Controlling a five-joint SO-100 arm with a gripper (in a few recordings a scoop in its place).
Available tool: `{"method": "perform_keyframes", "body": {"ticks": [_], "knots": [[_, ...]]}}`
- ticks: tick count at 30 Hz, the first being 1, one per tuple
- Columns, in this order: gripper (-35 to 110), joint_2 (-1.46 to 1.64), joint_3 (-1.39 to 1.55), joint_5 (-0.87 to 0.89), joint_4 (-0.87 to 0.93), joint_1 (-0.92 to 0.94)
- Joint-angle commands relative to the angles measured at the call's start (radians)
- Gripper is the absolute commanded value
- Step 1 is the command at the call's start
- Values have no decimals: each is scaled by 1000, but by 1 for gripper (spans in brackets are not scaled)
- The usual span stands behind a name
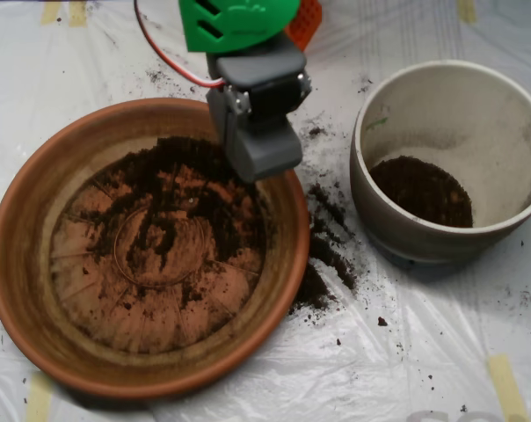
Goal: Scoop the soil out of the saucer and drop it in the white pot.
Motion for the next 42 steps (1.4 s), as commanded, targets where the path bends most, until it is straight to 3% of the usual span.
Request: {"method": "perform_keyframes", "body": {"ticks": [1,15,18,20,22,36,42], "knots": [[-1,81,-210,64,74,-84],[0,-63,-414,169,109,-480],[17,-77,-414,160,121,-514],[34,-83,-413,161,132,-518],[40,-83,-402,160,137,-514],[43,35,-265,156,124,-483],[43,77,-313,265,132,-334]]}}
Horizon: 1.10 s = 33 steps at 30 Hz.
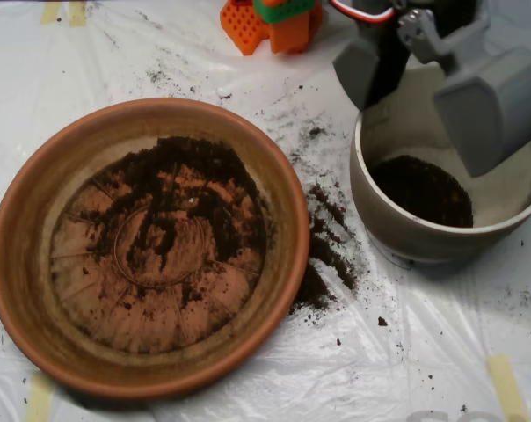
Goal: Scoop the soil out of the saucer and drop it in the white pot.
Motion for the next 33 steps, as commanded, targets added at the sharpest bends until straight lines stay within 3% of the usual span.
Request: {"method": "perform_keyframes", "body": {"ticks": [1,6,15,23,33], "knots": [[43,114,-66,52,8,109],[43,84,-34,54,0,324],[43,127,359,-63,-179,629],[37,123,716,-20,-491,891],[35,80,930,48,-753,991]]}}
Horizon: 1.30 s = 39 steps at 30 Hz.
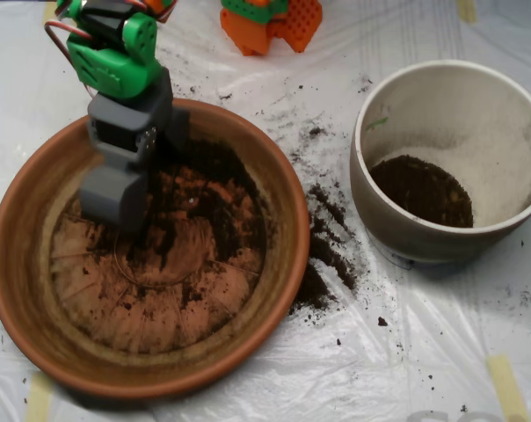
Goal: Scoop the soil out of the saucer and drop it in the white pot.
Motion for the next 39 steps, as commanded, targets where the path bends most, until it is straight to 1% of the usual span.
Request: {"method": "perform_keyframes", "body": {"ticks": [1,8,13,19,28,34,36,39], "knots": [[35,37,-18,14,-48,38],[32,-143,-199,28,0,89],[30,-218,-245,3,21,104],[20,-152,-137,-29,-3,78],[17,-12,38,-31,-51,40],[7,12,74,-38,-51,31],[0,14,75,-43,-48,31],[0,15,77,-61,-35,21]]}}
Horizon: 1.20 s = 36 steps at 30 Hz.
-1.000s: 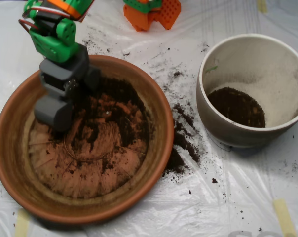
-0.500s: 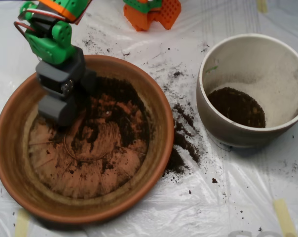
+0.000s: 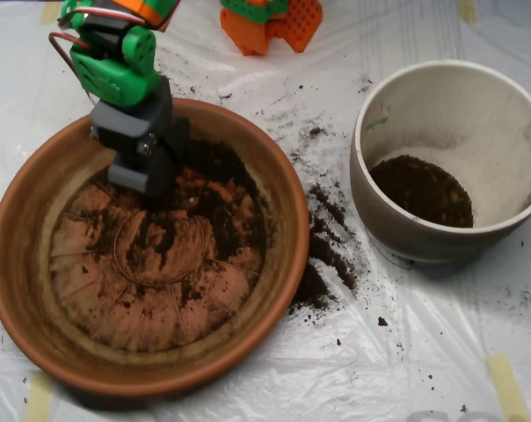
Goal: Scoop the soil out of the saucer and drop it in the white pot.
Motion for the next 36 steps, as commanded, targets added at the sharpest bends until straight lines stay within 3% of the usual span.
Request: {"method": "perform_keyframes", "body": {"ticks": [1,10,22,36], "knots": [[0,57,26,-26,32,2],[-1,-29,-222,12,267,-130],[-1,-100,-859,169,658,-348],[-1,166,-988,173,738,-790]]}}
